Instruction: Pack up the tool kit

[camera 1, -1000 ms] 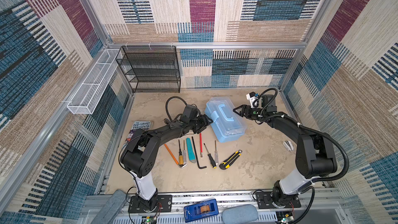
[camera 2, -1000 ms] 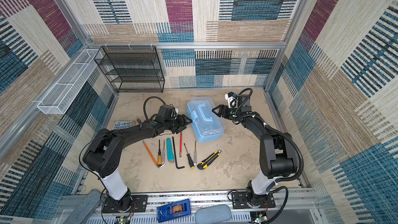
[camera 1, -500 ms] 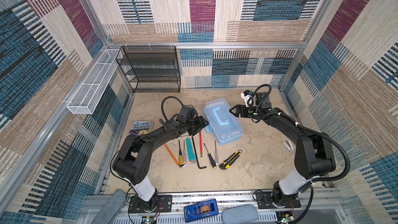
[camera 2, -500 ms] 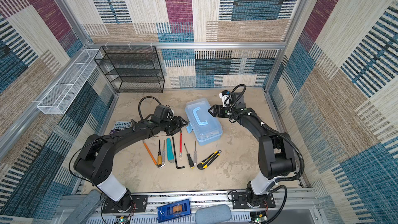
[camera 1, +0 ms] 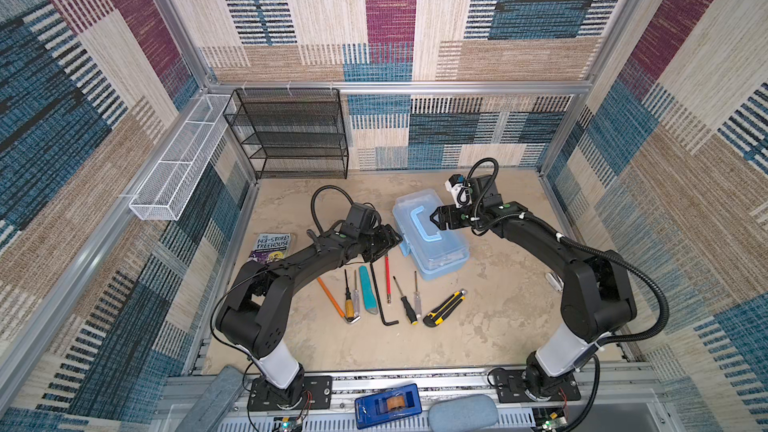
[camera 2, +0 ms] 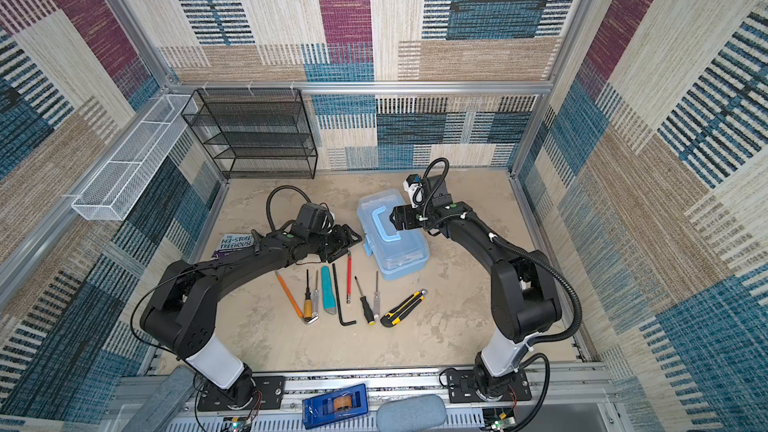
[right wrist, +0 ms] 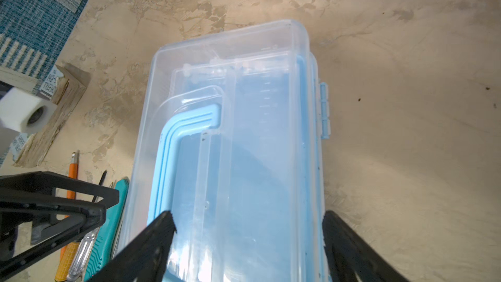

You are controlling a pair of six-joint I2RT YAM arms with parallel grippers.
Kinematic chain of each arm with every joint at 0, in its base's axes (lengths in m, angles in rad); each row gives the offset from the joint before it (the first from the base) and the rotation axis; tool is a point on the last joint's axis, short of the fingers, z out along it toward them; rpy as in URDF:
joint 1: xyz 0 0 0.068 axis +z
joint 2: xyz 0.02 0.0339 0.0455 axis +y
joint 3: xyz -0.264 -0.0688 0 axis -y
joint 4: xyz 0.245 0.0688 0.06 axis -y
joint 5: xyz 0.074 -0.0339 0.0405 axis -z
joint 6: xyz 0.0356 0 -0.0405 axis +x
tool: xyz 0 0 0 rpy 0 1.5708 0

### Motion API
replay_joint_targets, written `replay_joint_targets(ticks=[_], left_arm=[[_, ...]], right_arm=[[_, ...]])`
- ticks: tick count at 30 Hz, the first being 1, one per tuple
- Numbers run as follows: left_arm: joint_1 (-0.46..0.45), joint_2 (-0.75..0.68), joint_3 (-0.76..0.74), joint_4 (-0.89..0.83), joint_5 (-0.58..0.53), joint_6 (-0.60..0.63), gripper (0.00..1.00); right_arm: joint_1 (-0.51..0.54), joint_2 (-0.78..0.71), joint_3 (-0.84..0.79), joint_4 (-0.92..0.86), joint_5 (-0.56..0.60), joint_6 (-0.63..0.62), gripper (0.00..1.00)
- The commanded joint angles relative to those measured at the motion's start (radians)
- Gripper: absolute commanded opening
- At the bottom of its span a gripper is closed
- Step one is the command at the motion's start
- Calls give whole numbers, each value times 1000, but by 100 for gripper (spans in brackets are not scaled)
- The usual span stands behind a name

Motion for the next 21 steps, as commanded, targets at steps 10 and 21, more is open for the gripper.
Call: replay_joint_targets(ticks=[10, 21], left_arm=[[-1, -8, -21, 23, 0, 12, 71], [-2, -12, -22, 25, -1, 7, 71]], right_arm=[[66, 50, 57, -94, 183, -70, 87], [99, 74, 64, -136, 293, -108, 82]])
